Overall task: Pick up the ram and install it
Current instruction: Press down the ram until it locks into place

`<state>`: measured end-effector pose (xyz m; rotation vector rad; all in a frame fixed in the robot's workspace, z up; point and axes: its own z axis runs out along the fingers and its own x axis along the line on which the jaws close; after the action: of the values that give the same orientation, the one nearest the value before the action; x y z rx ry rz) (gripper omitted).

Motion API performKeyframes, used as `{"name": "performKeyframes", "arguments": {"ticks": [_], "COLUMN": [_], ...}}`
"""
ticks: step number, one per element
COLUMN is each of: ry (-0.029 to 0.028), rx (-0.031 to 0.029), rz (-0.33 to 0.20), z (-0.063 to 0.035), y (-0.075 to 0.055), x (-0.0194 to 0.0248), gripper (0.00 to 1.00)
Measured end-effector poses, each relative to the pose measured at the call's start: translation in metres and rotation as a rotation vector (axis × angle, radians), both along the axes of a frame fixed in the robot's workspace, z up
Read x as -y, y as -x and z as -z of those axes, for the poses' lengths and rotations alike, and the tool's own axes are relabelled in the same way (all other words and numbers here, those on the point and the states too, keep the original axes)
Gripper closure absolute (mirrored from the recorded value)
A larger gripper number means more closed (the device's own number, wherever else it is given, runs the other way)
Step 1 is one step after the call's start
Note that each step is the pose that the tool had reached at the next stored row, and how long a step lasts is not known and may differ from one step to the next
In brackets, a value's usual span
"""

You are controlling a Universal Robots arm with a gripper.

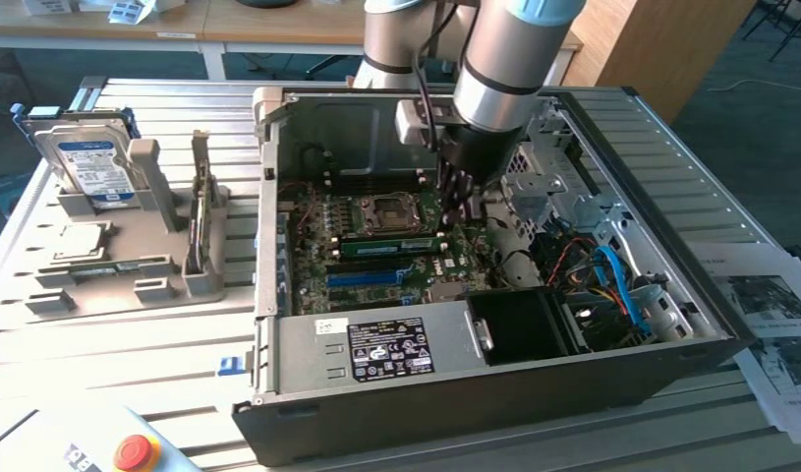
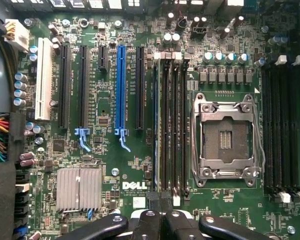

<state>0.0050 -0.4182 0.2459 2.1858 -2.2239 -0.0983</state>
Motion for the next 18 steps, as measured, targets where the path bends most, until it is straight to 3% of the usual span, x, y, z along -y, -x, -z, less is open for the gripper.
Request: {"name": "performKeyframes", "arguments": {"ticks": [18], "ry": [0.0001], "rx": [0.0000], "rz": [0.000], "z": [0.0089], "y": [0.0000], "x": [0.0000], "gripper": [0.90]}}
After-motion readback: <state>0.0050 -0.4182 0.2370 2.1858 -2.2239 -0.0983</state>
